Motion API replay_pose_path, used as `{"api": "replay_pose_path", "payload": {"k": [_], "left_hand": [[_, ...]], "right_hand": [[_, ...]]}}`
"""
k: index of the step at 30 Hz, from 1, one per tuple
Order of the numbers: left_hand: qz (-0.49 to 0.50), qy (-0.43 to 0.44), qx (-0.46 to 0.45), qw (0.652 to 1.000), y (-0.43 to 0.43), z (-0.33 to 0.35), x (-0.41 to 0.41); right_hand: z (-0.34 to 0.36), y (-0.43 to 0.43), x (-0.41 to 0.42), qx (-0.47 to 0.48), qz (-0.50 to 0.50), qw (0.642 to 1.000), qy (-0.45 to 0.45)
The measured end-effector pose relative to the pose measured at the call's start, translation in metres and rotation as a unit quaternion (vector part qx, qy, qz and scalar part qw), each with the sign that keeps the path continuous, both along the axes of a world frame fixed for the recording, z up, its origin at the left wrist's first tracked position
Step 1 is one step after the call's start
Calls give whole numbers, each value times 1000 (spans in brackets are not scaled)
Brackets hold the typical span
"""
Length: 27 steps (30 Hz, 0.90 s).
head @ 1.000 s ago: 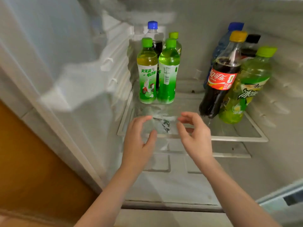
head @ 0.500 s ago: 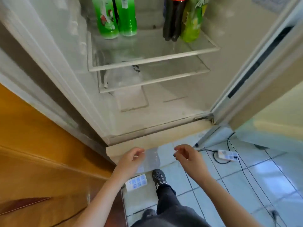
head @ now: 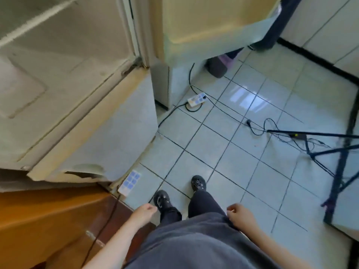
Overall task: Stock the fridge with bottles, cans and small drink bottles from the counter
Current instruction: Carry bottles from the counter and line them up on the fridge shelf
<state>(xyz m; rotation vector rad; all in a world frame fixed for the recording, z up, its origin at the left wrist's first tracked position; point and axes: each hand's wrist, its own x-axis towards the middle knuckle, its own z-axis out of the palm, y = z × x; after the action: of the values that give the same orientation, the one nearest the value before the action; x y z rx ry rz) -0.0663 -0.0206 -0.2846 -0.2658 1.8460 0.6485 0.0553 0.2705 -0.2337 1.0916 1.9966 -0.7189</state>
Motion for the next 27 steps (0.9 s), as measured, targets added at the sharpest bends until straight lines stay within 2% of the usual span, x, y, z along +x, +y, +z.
{"api": "replay_pose_path", "payload": {"k": [4, 10, 17, 22, 27], "left_hand": [[-32, 32, -6, 999, 38, -9, -9], [-211, 81, -18, 974, 133, 11, 0], [-290, 106, -27, 951, 273, 20, 81], [-443, 89, -16, 892, 379, 15, 175], [-546, 79, 3, 834, 467, 29, 250]], "right_hand": [[2, 14, 36, -17, -55, 998, 13], [6, 51, 103, -54, -167, 983, 56], [-2, 150, 242, -73, -258, 963, 25], [-14, 229, 351, -44, -330, 942, 32], [-6, 269, 444, -30, -421, 906, 27]]}}
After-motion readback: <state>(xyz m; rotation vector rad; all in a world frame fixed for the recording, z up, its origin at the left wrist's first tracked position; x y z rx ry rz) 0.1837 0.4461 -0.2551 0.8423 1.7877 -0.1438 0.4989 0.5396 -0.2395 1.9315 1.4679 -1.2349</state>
